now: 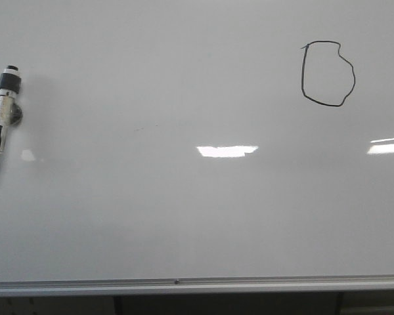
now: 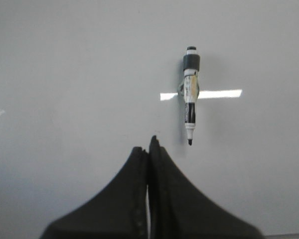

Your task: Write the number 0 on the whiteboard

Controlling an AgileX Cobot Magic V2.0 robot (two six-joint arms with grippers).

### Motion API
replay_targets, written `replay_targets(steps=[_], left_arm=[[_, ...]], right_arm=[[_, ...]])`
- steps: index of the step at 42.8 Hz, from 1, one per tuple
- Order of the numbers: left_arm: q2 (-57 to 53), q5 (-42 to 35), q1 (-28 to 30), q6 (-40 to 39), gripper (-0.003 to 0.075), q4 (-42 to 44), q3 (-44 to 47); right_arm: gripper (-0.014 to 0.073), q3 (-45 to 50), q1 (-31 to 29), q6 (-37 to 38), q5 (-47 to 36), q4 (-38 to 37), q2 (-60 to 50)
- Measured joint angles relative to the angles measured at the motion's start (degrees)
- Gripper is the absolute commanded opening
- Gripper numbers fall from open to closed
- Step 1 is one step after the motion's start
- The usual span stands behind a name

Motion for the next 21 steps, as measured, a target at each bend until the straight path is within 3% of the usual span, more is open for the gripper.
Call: replay_targets(steps=[21], left_arm=[[0.00, -2.62, 0.00, -2.50, -0.0020, 0.75, 0.00]], right_arm=[[-0.0068, 0.00, 0.00, 0.00, 0.00, 0.00, 0.00]])
